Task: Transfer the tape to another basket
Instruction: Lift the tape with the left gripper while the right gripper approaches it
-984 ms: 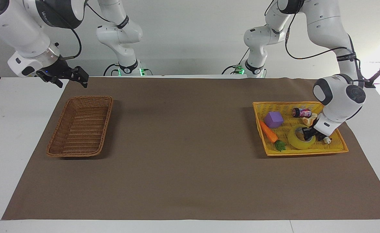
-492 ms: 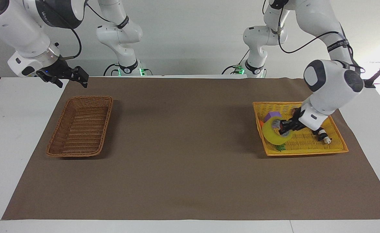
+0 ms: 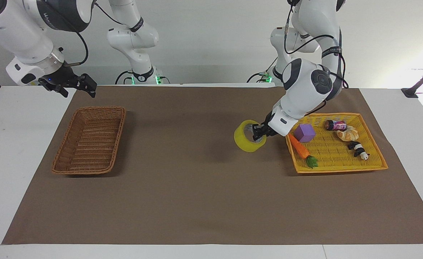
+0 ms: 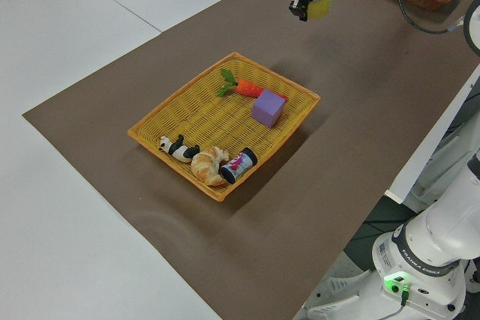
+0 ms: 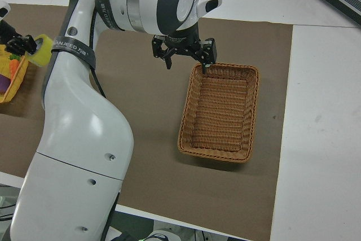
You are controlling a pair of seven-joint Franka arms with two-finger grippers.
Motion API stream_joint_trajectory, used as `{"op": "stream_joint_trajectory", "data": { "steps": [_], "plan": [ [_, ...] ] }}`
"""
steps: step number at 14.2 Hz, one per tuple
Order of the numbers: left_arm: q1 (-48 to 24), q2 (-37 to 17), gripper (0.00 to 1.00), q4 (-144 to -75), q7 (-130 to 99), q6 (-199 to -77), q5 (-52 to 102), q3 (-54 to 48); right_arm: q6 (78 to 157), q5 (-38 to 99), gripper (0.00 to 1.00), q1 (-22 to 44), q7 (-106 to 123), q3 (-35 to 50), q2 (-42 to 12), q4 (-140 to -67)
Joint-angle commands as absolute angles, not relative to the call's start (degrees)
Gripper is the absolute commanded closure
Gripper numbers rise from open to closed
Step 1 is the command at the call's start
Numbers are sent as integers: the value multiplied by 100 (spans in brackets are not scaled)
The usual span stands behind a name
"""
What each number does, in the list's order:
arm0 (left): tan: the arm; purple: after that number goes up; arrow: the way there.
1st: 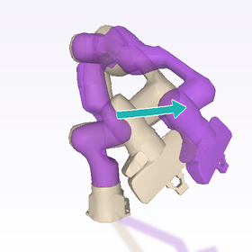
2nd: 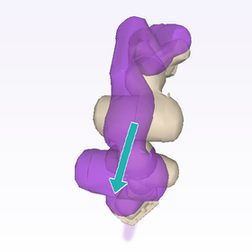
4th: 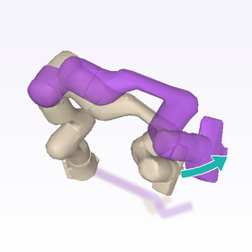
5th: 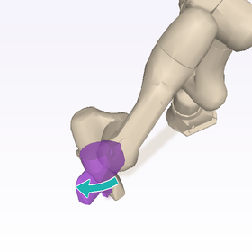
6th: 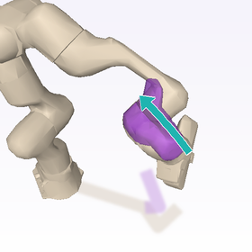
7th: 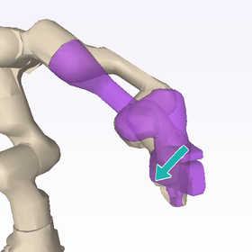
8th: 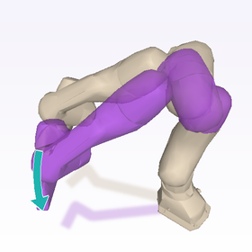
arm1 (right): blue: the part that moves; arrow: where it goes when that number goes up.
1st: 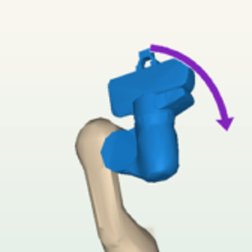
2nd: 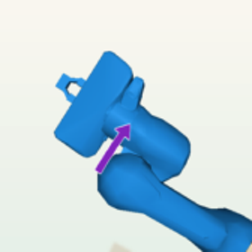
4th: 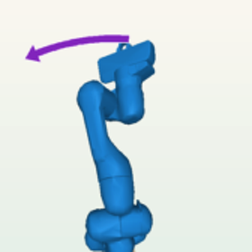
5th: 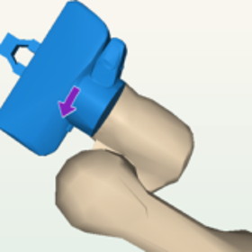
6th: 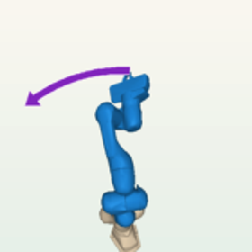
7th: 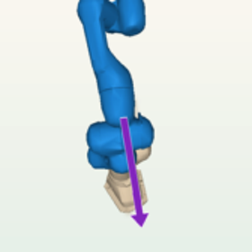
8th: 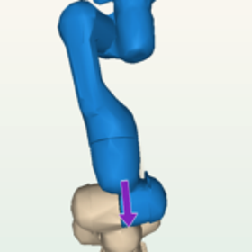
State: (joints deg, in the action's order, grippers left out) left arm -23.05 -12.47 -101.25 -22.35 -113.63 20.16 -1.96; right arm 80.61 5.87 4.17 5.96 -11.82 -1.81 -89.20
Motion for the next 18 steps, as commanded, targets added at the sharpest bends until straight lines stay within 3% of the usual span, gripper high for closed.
{"op": "stream_joint_trajectory", "data": {
  "steps": [1,3,8,12,18],
  "plan": [
    [-2417,-1107,100,-10204,-2285,-11443,2145,-88,8865,2042,0,272,773,-1134,-26,-9499],
    [-2408,-1099,100,-10204,-2311,-11435,2153,-79,9436,3202,0,421,756,-1108,-280,-9746],
    [-2338,-1046,99,-10011,-2338,-11242,2127,-35,11405,6296,0,1860,800,-1107,-1089,-10256],
    [-2268,-1063,99,-9932,-2276,-11294,2153,-35,12426,8248,0,2784,984,-1107,-1660,-10354],
    [-2215,-949,98,-9747,-2259,-10855,2145,-26,13121,8534,0,3629,897,-1099,-1714,-10266]
  ]
}}
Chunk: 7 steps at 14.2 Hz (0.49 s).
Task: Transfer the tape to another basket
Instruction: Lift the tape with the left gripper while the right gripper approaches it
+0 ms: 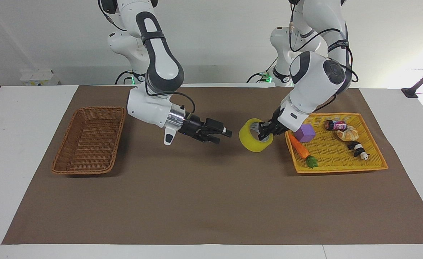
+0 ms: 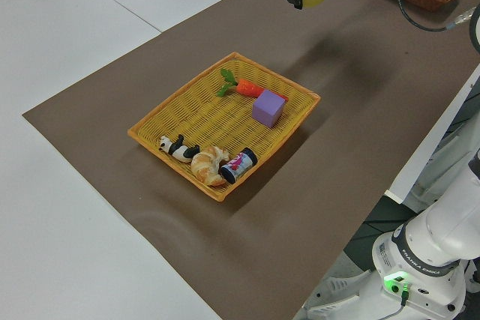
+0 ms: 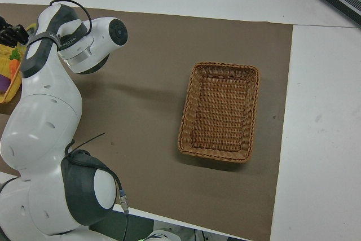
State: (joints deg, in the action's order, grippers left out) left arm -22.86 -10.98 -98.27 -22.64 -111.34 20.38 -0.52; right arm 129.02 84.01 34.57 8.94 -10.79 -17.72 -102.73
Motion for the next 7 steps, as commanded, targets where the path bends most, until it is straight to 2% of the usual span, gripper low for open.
{"op": "stream_joint_trajectory", "data": {
  "steps": [1,7],
  "plan": [
    [-2110,-923,98,-9756,-2215,-10820,2118,-35,13139,8525,0,3682,783,-1090,-1723,-10170],
    [-1995,-800,98,-9747,-2021,-10644,2118,-35,13201,8438,0,3850,694,-1090,-1767,-10002]
  ]
}}
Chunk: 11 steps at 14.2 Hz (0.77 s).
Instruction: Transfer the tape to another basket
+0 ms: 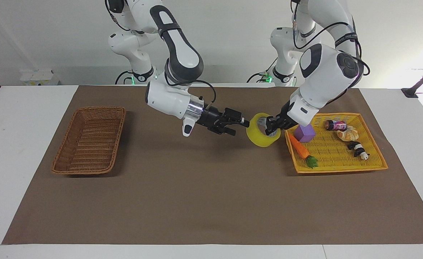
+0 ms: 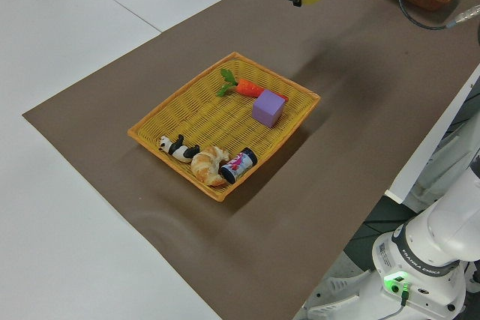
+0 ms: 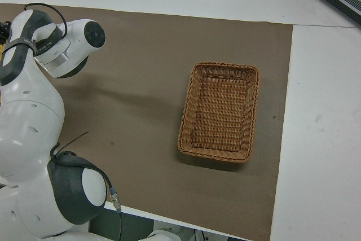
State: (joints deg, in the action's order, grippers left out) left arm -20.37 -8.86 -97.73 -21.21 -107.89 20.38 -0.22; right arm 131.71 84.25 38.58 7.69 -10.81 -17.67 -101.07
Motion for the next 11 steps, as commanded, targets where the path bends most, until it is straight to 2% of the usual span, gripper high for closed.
{"op": "stream_joint_trajectory", "data": {
  "steps": [1,11],
  "plan": [
    [-1995,-800,98,-9747,-2021,-10644,2118,-26,13201,8437,0,3858,694,-1090,-1767,-9993],
    [-1995,-800,98,-9765,-2022,-10653,2118,-26,13402,8437,0,4025,694,-1090,-1740,-9993]
  ]
}}
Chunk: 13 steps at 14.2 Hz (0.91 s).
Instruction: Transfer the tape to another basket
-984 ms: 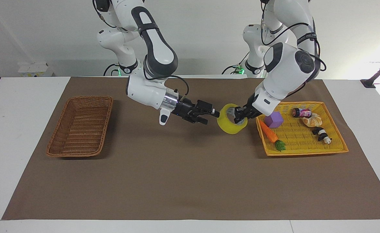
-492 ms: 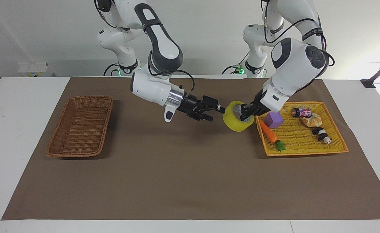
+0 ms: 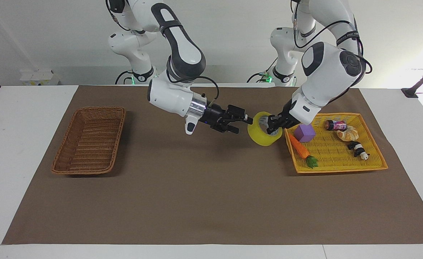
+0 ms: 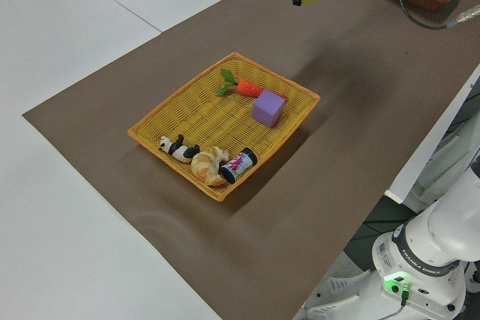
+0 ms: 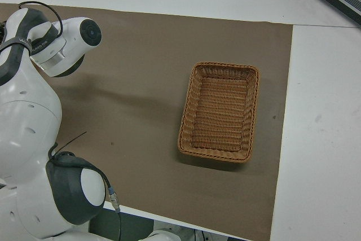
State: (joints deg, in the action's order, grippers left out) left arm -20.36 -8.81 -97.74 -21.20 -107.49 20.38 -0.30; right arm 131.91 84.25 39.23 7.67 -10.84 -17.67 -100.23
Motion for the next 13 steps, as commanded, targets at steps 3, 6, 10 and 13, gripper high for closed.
{"op": "stream_joint_trajectory", "data": {
  "steps": [3,6,10,13],
  "plan": [
    [-2039,-800,98,-9765,-2048,-10705,2118,-35,13596,8167,0,4157,712,-1090,-1749,-9958],
    [-2074,-782,98,-9808,-2057,-10696,2118,-35,13693,7919,0,4254,694,-1090,-1758,-9861],
    [-2083,-747,98,-9870,-2030,-10661,2109,-53,13693,7901,8,4263,721,-1090,-1767,-9853],
    [-2083,-703,98,-9958,-2030,-10679,2109,-53,13676,7919,45,4263,712,-1081,-1767,-9861]
  ]
}}
